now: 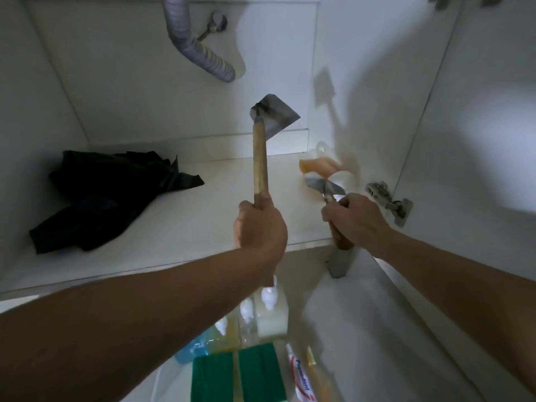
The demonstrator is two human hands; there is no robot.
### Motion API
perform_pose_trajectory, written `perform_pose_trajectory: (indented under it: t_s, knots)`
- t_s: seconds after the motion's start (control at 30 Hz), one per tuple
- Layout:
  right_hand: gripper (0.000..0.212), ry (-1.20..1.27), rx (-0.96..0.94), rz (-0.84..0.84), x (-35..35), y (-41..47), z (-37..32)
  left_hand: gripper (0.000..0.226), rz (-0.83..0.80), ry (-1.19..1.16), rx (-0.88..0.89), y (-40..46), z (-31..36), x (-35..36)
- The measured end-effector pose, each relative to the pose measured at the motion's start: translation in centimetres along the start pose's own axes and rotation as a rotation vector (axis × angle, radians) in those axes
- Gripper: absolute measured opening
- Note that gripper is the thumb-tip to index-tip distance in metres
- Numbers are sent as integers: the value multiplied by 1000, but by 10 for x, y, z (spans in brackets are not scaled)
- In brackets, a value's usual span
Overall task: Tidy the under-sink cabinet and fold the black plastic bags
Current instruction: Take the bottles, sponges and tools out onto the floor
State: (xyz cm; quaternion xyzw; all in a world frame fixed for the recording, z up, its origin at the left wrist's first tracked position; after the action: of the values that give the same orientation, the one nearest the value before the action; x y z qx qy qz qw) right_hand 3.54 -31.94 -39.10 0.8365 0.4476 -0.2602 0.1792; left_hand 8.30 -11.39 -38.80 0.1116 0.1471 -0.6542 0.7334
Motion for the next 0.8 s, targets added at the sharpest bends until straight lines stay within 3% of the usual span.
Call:
perform_pose_trajectory:
  t_s: [0.27,0.47,0.8]
  knots:
    - [20,-126,73,-32,-19,-46,59,4,-182,-107,141,-114,-24,38]
    - [23,-174,132,-22,-23,-74,105,12,-296,-41,24,-168,-85,62]
    - [16,-171,20,8,-14,-102,114,22,-318,85,72,-189,-129,58]
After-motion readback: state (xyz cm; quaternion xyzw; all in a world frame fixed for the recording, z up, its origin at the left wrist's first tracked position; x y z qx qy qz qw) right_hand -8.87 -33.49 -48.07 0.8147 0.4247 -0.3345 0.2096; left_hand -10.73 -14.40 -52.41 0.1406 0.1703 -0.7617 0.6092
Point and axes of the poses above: each hand's wrist, its own y-axis towards the middle knuckle, its own x-axis out of the palm, z = x × y, the point moved 8 cm from there along y, towards the middle knuckle, and after that the axes turned 4 degrees about y, right-handed, at the moved point
